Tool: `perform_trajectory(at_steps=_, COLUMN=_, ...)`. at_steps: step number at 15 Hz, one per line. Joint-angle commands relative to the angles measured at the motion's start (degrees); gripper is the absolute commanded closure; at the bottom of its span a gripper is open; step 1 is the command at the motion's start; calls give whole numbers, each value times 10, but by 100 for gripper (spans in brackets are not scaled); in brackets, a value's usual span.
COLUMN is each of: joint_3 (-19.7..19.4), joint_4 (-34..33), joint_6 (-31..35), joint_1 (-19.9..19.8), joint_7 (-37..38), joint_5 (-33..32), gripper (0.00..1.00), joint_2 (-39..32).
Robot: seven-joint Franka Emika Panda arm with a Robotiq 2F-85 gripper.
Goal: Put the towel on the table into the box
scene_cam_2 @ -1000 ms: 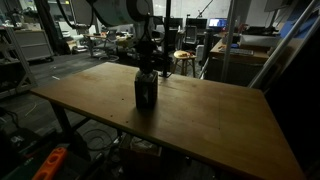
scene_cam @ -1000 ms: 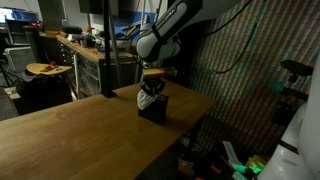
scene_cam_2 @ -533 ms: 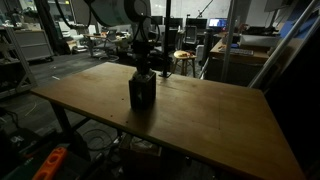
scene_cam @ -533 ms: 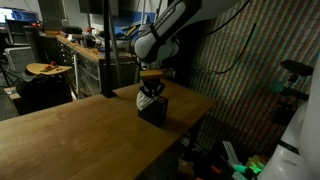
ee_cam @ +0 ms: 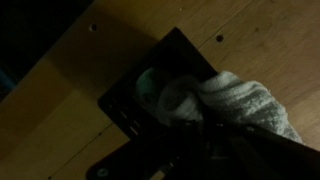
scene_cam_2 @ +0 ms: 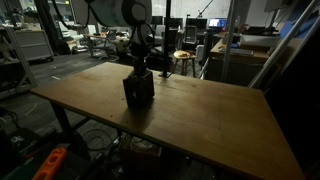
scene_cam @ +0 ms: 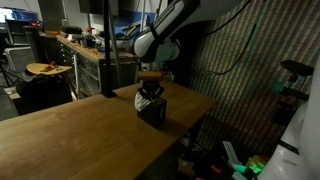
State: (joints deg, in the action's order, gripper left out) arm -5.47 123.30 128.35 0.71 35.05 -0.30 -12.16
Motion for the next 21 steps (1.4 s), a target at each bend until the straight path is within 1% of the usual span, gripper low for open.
perform_trajectory(at_steps=1, joint_3=9, joint_4=26, joint_6=37, joint_1=-7, joint_7=-19, joint_5=48, gripper=96, joint_2=6)
perform_trajectory(at_steps=5, joint_3=5, joint_4=40, joint_6=61, joint_1=-15, joint_7=-33, joint_5=80, gripper=96, joint_2=5)
perform_trajectory(at_steps=9, joint_3=-3, joint_4=53, joint_6=81, joint_1=-25, joint_7=-46, joint_5=82, gripper=96, joint_2=9)
perform_trajectory(at_steps=10, joint_3=-4, joint_4=57, joint_6=84, joint_1=-27, joint_7=-45, joint_5=79, gripper=94, joint_2=12)
perform_trajectory(at_steps=11, joint_3=-5, joint_4=60, joint_6=89, joint_1=-29, joint_7=-46, joint_5=78, gripper=90, joint_2=14)
perform_trajectory(at_steps=12, joint_3=-5, joint_4=63, joint_6=90, joint_1=-29, joint_7=-45, joint_5=76, gripper=68, joint_2=17)
perform_trajectory(at_steps=13, joint_3=-5, joint_4=64, joint_6=89, joint_1=-28, joint_7=-43, joint_5=73, gripper=68, joint_2=21)
perform_trajectory(at_steps=16, joint_3=-6, joint_4=75, joint_6=85, joint_1=-25, joint_7=-36, joint_5=55, gripper=47, joint_2=38)
perform_trajectory(at_steps=17, joint_3=-7, joint_4=79, joint_6=85, joint_1=-24, joint_7=-33, joint_5=44, gripper=37, joint_2=45)
perform_trajectory(at_steps=18, joint_3=-8, joint_4=81, joint_6=85, joint_1=-22, joint_7=-28, joint_5=33, gripper=30, joint_2=51)
perform_trajectory(at_steps=21, joint_3=-7, joint_4=92, joint_6=82, joint_1=-19, joint_7=-19, joint_5=-4, gripper=3, joint_2=70)
